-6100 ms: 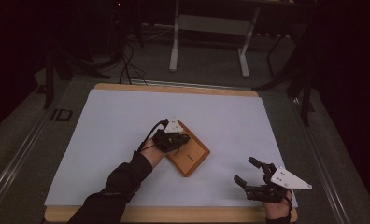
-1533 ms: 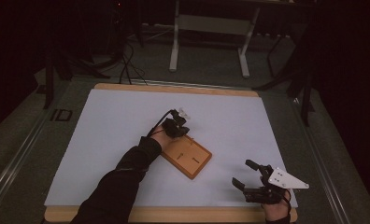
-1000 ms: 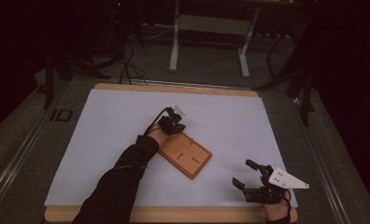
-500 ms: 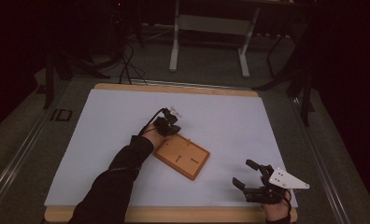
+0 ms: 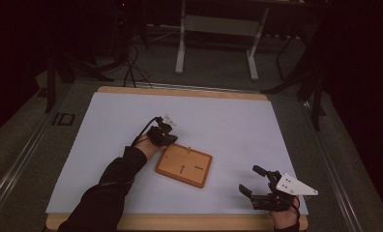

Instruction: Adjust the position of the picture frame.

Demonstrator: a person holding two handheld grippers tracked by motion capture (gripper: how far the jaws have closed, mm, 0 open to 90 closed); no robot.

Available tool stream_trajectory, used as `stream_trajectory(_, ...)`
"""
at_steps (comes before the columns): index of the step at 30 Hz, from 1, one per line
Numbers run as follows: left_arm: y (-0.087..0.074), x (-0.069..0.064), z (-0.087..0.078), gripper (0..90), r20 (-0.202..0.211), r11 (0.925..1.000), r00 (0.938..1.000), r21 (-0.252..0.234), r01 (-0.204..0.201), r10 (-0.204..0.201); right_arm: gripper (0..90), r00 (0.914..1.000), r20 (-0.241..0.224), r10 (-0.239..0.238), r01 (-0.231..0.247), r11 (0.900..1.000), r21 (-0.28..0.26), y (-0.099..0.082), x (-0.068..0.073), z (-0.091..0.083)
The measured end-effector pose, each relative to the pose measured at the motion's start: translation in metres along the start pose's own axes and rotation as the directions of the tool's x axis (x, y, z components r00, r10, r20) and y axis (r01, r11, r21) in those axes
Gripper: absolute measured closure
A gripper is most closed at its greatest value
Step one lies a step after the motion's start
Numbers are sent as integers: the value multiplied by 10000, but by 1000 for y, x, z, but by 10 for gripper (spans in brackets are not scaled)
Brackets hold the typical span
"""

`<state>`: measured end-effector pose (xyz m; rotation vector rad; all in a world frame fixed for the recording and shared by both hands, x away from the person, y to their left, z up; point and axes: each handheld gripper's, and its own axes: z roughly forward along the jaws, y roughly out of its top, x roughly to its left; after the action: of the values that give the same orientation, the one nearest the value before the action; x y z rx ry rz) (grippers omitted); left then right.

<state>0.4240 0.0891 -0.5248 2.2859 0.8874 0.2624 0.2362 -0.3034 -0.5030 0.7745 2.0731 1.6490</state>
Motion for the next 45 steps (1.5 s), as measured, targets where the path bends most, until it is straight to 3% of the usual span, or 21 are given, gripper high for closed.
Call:
stream_trajectory(11, -6, -2, -6, 900, -10, 9999, 10000, 126, -46, 46, 138, 10000, 15, -11, 10, 10000, 33, 0, 0, 1)
stream_trajectory(21, -27, -8, -23, 900, 59, 9999, 10000, 113, 5, -5, 138, 10000, -20, -5, 5, 10000, 62, 0, 1, 3)
stream_trajectory(32, -37, -13, -31, 900, 55, 9999, 10000, 123, 6, -6, 138, 10000, -55, -24, 25, 9999, 144, 0, 0, 6)
stream_trajectory(37, -39, -12, -32, 900, 33, 9998, 9998, 74, -178, 177, 138, 10000, 34, -58, 58, 9998, 206, 0, 0, 6)
stream_trajectory(43, -38, -7, -48, 891, 8, 9966, 10000, -822, 69, -68, 138, 10000, 66, -38, 36, 9998, 187, -1, 0, 6)
stream_trajectory(45, -36, -8, -56, 828, 167, 9939, 9998, -1097, 117, -99, 139, 10000, 19, -28, 28, 9998, 215, -1, -1, 7)
